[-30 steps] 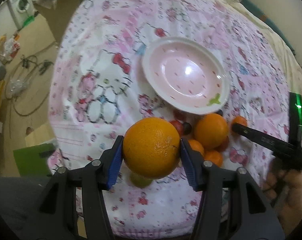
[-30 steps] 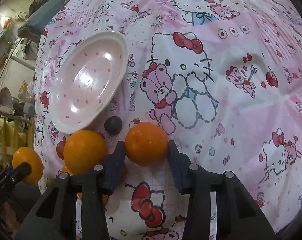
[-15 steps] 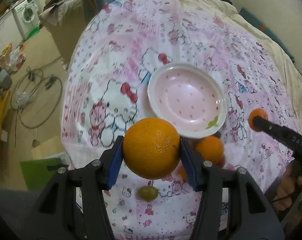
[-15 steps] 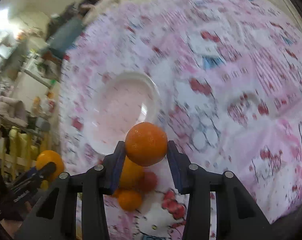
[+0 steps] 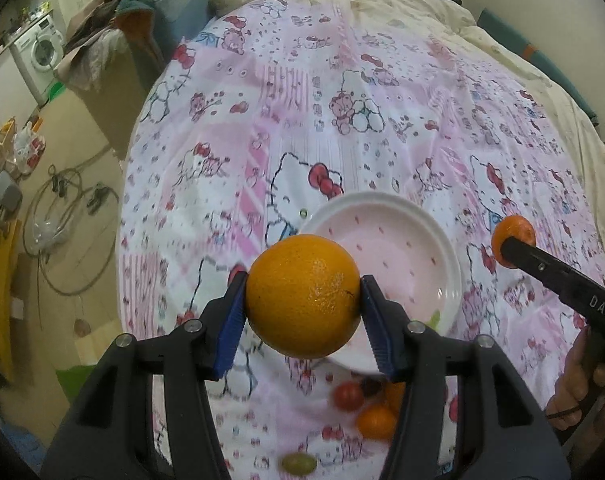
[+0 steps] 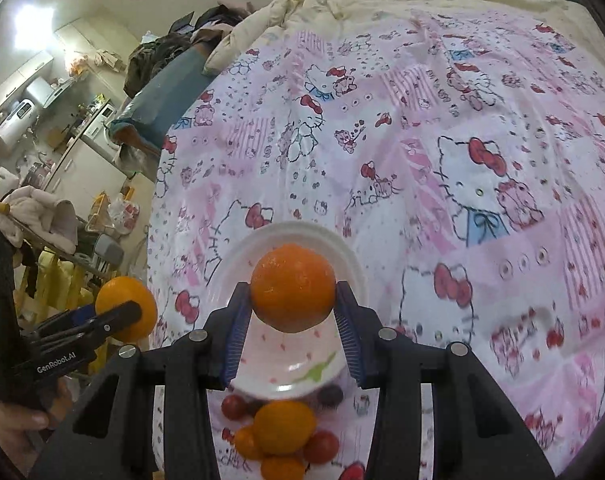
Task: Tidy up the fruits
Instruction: 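Carry both fruits to the plate while the right gripper releases the tangerine onto it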
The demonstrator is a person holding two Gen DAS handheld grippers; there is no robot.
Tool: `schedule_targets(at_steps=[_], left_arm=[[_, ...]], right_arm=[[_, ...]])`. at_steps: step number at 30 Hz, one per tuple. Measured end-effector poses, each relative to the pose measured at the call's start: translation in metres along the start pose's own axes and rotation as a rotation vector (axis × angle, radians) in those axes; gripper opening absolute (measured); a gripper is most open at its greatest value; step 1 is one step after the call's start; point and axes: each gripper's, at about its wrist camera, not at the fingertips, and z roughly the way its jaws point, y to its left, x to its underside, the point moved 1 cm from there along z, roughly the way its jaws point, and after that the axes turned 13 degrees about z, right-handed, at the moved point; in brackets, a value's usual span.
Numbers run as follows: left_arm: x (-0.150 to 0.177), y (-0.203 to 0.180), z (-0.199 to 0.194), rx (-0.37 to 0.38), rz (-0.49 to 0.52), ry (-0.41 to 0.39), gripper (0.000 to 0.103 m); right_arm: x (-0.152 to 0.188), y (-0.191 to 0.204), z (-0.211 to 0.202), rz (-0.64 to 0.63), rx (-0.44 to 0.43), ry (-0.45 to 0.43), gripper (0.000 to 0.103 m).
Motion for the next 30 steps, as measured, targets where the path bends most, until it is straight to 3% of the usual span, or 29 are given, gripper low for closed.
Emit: schedule_targets(at_steps=[5,10,14,17,30], left_arm=[[-0.011,0.004,0.026,0.011,-0.03,0.027,0.051],[-0.018,0.018,0.033,0.083,-0.114,0.04,0.051],[-0.024,0.022,0.033,0.05,-0.103,0.021,0.051],[-0.025,0.027,0.04,0.065,-0.116,0.041,0.051],[-0.022,0.027,0.053,0.056,-0.122,0.072,0.051]], right_arm=[[-0.015,0.0,0.041,-0.034,0.028,0.085,0.044],[-0.021,0.0,0.081,-0.056,0.052,0.161,0.044],[-0.02,0.007,0.109,-0.085,0.06,0.213,0.044],[-0.016,0.01,0.125,-0.09,0.055,0.244,0.044],[-0.009,-0.004,0.139,-0.054,0.083,0.289,0.046]])
